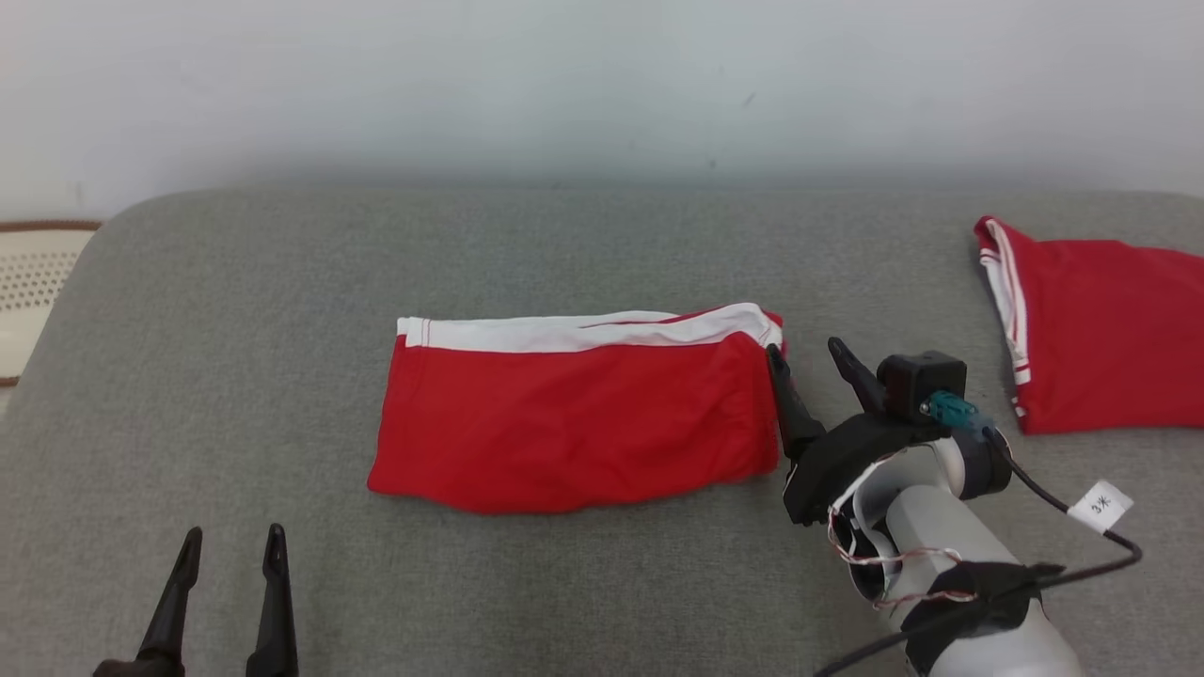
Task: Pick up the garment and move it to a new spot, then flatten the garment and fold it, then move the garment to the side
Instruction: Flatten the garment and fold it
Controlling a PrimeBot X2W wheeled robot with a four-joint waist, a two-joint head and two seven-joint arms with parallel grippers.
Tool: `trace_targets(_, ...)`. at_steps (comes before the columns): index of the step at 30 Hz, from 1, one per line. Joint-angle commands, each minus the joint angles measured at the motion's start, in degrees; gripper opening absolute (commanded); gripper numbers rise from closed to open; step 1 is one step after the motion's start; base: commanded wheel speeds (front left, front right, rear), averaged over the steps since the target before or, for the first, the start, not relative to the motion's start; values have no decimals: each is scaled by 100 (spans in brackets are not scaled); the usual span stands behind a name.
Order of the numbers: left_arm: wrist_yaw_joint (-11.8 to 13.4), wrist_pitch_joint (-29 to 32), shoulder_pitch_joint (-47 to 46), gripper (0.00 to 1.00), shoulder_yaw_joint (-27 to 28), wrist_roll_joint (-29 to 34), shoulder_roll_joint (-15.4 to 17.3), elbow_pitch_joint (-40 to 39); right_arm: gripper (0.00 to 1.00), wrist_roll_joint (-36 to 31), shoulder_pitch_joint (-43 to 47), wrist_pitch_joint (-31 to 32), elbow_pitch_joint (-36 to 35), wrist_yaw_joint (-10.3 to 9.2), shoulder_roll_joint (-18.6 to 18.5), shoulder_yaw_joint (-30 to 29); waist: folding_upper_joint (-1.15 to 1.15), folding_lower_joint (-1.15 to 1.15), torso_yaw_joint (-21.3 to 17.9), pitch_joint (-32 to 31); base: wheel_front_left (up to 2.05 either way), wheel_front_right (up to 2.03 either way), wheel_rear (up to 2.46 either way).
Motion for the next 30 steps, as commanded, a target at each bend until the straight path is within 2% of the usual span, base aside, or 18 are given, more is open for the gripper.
trace_targets(1,-3,-20,-66,100,-15,35,-9,19,100,50,-133,-43,146,0,19,5,0,-1,187,190,0,0,0)
trace_targets(10,-105,-20,-347,100,-76,-11,-73,108,100,73,-949,-11,1636,0,59,-118,0,-1,406,519,0,0,0)
trace_targets(15,-116,-20,-436,100,-59,-14,-94,136,100,15,-1253,-28,2203,0,73,-251,0,-1,456,667,0,0,0)
trace_targets(20,-153,-20,-518,100,-15,-6,-114,147,100,-54,-1463,9,2573,0,19,-438,0,-1,481,797,0,0,0)
trace_targets(28,-195,-20,-633,100,-35,17,-146,189,100,-86,-1573,125,2758,0,101,-570,0,-1,546,950,0,0,0)
trace_targets(29,-201,-20,-645,100,-41,18,-150,202,71,-77,-1569,127,2768,0,111,-551,0,-1,556,960,0,0,0)
trace_targets(30,-204,-20,-652,100,-45,22,-156,212,24,-78,-1559,123,2777,0,122,-520,0,-1,563,968,0,0,0)
